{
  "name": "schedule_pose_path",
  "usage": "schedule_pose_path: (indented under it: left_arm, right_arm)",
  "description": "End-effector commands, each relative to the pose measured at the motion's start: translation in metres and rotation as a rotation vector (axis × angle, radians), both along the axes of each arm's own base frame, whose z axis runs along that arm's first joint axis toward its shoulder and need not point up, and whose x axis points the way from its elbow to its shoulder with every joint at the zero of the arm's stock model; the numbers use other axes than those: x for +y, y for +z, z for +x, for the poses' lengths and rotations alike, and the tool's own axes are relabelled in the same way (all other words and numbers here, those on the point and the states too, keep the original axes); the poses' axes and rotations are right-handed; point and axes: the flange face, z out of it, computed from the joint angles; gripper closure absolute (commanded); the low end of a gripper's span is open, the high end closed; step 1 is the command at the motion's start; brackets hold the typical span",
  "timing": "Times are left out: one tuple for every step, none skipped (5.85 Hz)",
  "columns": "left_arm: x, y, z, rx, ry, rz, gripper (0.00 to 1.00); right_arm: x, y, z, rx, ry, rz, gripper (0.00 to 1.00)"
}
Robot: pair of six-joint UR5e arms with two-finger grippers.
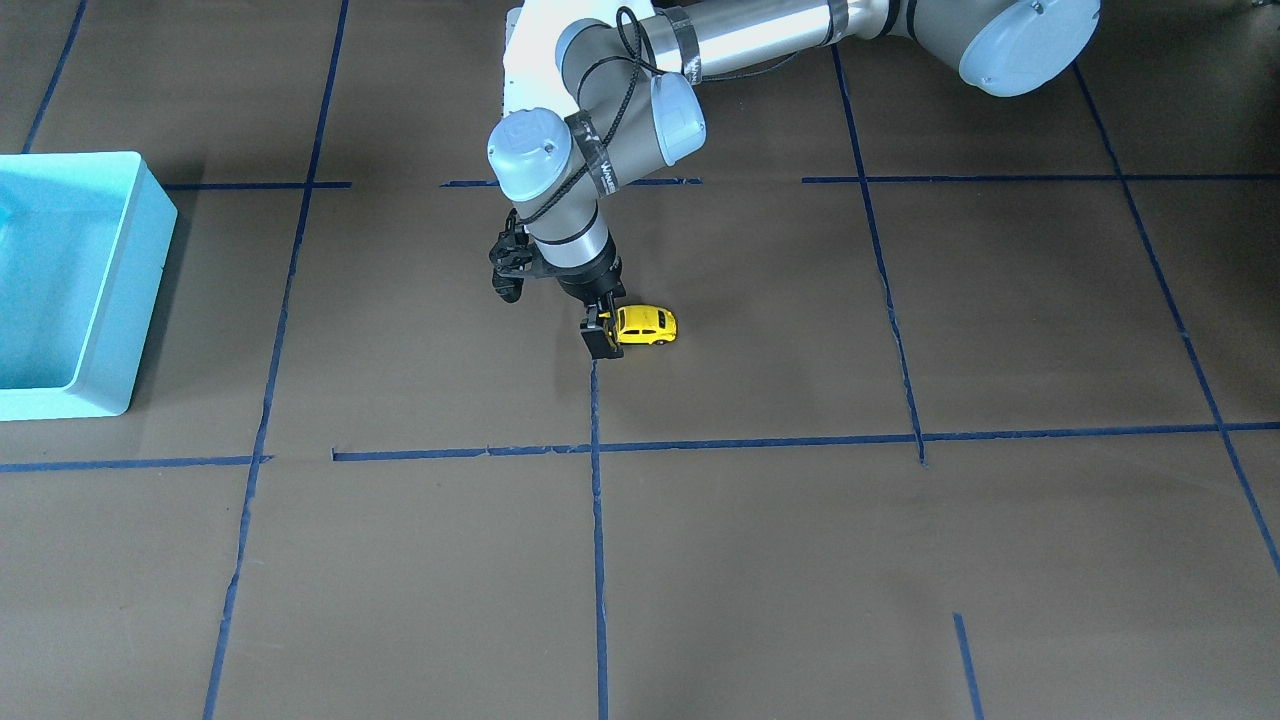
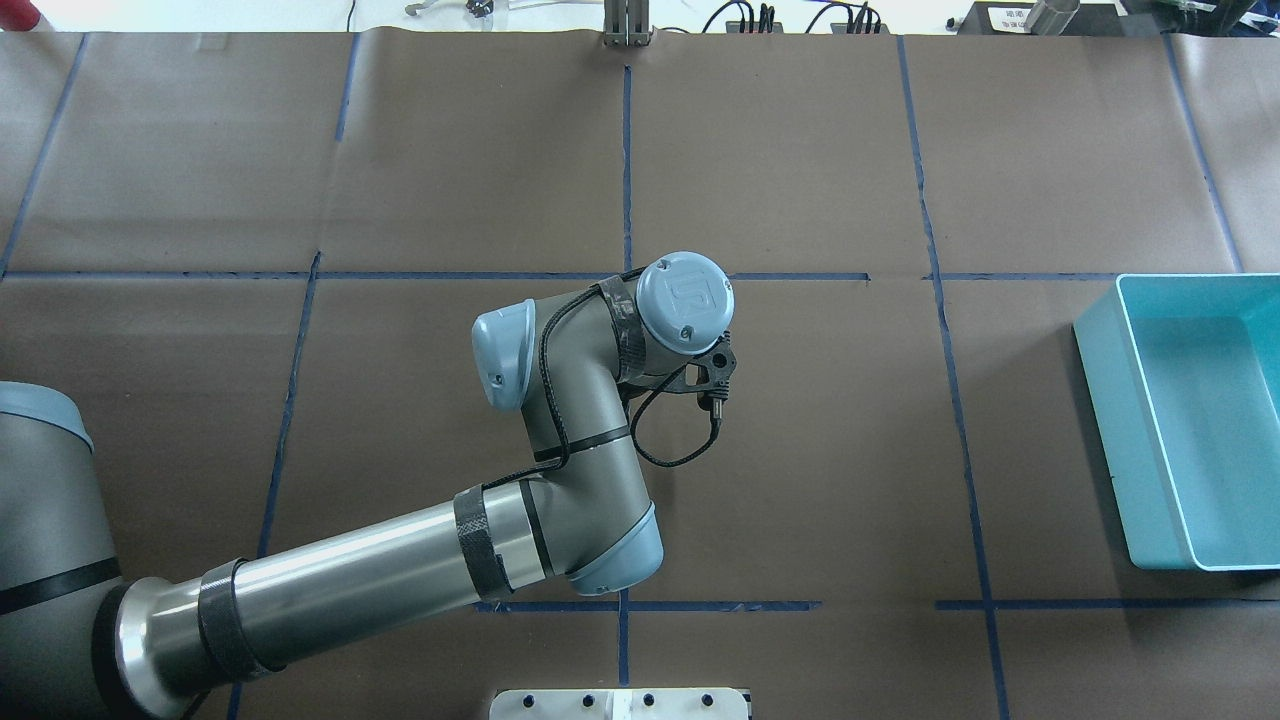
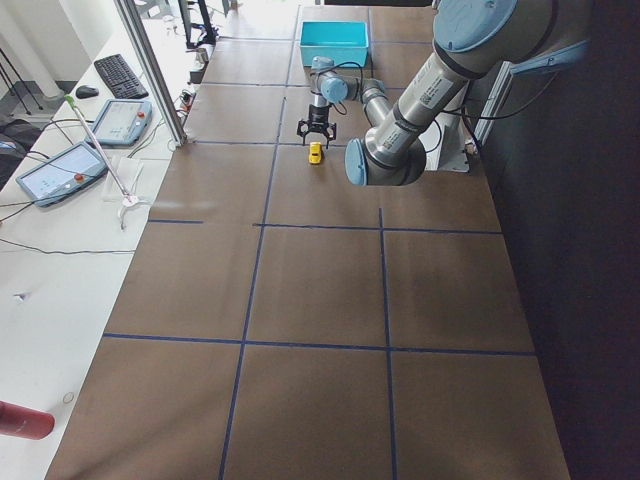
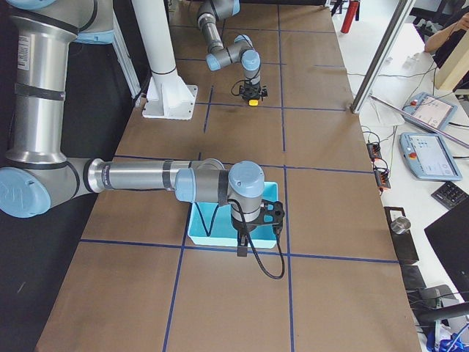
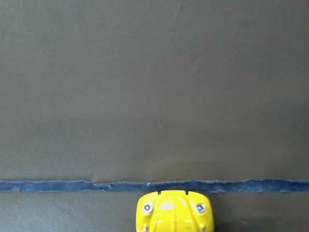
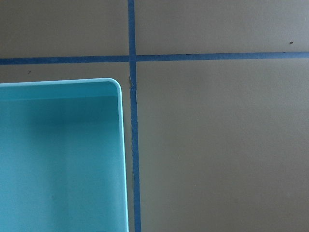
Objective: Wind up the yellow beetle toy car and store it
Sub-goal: 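Press the car down with the left gripper and drag it toward the robot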
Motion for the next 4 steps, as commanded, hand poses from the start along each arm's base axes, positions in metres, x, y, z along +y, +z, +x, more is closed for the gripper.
schedule_pose_path:
  left_arm:
    - [0.0005,0.0009,0.001,0.002,0.002,-0.003,0.33]
    - [-0.0003,0.0,0.0001,0.005,0.002,-0.002,0.68]
    - [-0.0003,-0.0002,0.0002,0.007,0.002,-0.001,0.84]
    - [0.0001,-0.0011,0.0,0.01,0.008,0.0,0.93]
  right_arm:
    - [-0.0002,-0.0002,0.0,0.0,0.0,0.005,0.0]
    - [-0.0002,-0.0002,0.0,0.0,0.0,0.005,0.0]
    - [-0.0002,-0.0001,-0.0006,0.0,-0.001,0.004,0.0]
    - [-0.0002,0.0005,-0.0006,0.0,-0.001,0.004,0.0]
